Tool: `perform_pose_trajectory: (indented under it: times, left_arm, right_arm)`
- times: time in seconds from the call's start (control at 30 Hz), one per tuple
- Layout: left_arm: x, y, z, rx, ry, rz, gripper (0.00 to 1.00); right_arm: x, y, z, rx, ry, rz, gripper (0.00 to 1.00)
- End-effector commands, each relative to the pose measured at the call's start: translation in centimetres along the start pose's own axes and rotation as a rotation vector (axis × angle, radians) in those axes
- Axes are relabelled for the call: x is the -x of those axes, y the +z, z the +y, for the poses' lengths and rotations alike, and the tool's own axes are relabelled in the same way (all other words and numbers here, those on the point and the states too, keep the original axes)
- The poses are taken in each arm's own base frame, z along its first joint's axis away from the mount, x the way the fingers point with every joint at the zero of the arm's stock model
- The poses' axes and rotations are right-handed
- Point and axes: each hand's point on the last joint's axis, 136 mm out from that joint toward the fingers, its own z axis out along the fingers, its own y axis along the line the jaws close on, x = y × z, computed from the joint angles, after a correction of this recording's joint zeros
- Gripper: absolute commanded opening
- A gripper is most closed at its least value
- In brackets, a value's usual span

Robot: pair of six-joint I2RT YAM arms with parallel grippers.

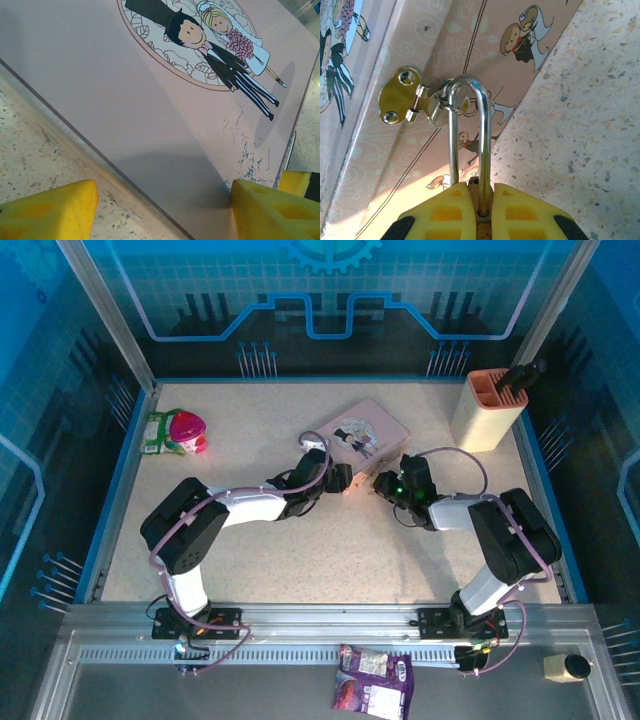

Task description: Unlock the padlock with the key

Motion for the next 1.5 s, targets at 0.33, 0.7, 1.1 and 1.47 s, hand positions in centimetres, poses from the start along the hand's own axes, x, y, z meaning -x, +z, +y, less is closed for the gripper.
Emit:
perform_pose_trajectory:
  times: [0.33,0.7,1.1,1.47]
  left_arm:
    - [-4.3,0.2,3.6,0.124,0.031,0.125,0.70]
    - [-4.5,0.4,3.6,0.129,0.028,0.128,0.69]
    - [-4.8,0.4,4.1,0.149,0.035,0.133,0.68]
    - [-4.6,0.4,4.0,0.149,0.034,0.129,0.68]
  right_arm:
    - [4.7,-0.5,2.5,0.078,0.027,-0.119,0.00]
    - [5.3,-0.9,3.7,0.098,0.037,-0.137,0.00]
    - [5.5,-0.5,0.7,0.036,0.045,-0.143,0.01]
    - [3.1,-0.8,-1.9,-0.048,-0.052,-0.081,0.06]
